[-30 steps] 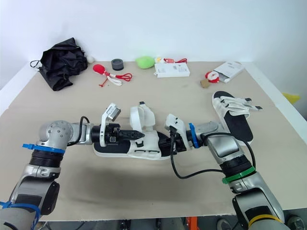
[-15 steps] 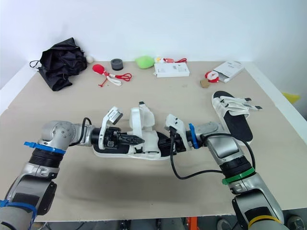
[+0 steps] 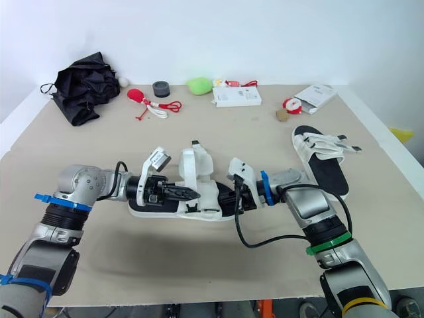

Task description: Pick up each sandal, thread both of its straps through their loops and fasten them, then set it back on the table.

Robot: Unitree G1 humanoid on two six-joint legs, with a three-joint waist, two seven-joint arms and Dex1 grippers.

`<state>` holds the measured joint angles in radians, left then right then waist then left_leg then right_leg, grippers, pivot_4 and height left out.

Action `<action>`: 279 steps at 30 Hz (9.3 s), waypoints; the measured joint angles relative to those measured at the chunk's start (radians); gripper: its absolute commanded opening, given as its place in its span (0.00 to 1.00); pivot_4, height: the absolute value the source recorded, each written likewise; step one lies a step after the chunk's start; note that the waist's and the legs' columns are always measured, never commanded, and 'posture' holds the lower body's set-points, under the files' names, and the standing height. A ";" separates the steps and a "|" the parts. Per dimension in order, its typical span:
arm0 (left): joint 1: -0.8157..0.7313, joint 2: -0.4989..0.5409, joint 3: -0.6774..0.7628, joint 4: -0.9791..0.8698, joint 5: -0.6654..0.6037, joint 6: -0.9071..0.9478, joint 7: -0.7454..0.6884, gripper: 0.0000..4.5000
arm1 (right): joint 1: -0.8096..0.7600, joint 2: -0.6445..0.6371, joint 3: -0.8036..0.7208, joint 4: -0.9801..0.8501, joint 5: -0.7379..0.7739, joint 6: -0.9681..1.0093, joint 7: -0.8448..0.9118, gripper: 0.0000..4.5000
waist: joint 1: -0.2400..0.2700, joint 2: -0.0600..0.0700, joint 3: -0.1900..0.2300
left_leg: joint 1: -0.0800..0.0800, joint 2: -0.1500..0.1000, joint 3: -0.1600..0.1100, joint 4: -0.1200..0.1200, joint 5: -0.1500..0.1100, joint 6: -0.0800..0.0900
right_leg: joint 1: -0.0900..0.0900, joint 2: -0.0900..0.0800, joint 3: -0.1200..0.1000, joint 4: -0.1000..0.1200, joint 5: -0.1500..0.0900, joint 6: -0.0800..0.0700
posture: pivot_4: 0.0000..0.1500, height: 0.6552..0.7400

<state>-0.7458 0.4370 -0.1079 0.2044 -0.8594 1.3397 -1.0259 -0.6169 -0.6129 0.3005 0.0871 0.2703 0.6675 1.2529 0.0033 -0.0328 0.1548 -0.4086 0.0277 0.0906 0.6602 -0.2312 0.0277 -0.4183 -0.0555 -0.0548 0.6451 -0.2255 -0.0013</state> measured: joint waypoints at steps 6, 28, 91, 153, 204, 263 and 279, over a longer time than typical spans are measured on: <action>-0.002 -0.006 0.008 0.000 -0.001 0.023 0.021 0.01 | -0.002 0.005 0.000 0.007 0.000 -0.004 0.000 0.00 | -0.002 0.000 0.000 | 0.000 0.000 0.000 0.000 0.000 0.000 | 0.000 0.000 0.000 0.000 0.000 0.000 | 1.00 1.00; 0.107 0.097 -0.131 -0.243 0.103 -0.176 -0.051 0.01 | -0.015 0.030 0.006 0.034 0.000 -0.024 0.000 0.00 | -0.017 0.000 0.000 | 0.001 0.001 0.000 -0.004 0.003 -0.004 | -0.001 0.001 0.000 0.000 -0.002 -0.007 | 1.00 1.00; 0.457 0.121 -0.103 -0.477 0.224 -0.556 -0.070 0.75 | -0.020 0.040 0.013 0.026 -0.001 -0.019 -0.013 0.00 | -0.021 0.000 0.000 | 0.000 0.002 0.000 -0.007 0.005 -0.004 | -0.003 0.002 0.000 0.000 -0.002 -0.005 | 1.00 1.00; -0.210 -0.199 0.344 0.272 -0.101 0.196 0.284 0.01 | -0.026 0.043 0.017 -0.005 -0.001 0.027 -0.040 0.00 | -0.024 -0.005 0.004 | 0.000 0.002 -0.002 -0.005 0.006 -0.006 | -0.002 0.008 0.005 0.003 -0.001 0.005 | 1.00 1.00; -0.080 -0.274 0.647 0.466 -0.208 0.051 0.684 0.19 | -0.009 0.061 0.017 -0.013 -0.001 0.026 -0.102 0.00 | -0.025 -0.003 0.001 | 0.009 0.003 -0.002 -0.006 0.011 -0.013 | 0.003 0.005 0.001 0.004 0.007 0.000 | 1.00 1.00; -0.429 -0.344 0.661 0.962 0.113 -0.435 0.718 0.53 | 0.048 0.066 -0.027 -0.087 0.003 0.059 -0.102 0.00 | -0.023 -0.011 0.001 | 0.001 0.003 -0.003 -0.016 0.010 -0.015 | -0.005 0.005 -0.004 -0.001 0.000 0.000 | 1.00 1.00; -0.428 -0.297 0.617 0.869 0.137 -0.334 0.627 0.02 | 0.046 0.075 -0.028 -0.081 0.003 0.059 -0.102 0.00 | -0.025 -0.012 0.002 | 0.002 0.003 -0.003 -0.017 0.011 -0.017 | -0.005 0.005 -0.003 -0.001 0.000 0.000 | 1.00 1.00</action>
<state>-1.1739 0.1401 0.5089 1.0738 -0.7228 1.0056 -0.3993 -0.5711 -0.5380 0.2730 0.0066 0.2733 0.7267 1.1507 -0.0217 -0.0448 0.1564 -0.4068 0.0307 0.0876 0.6428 -0.2200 0.0112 -0.4235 -0.0501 -0.0580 0.6446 -0.2256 -0.0009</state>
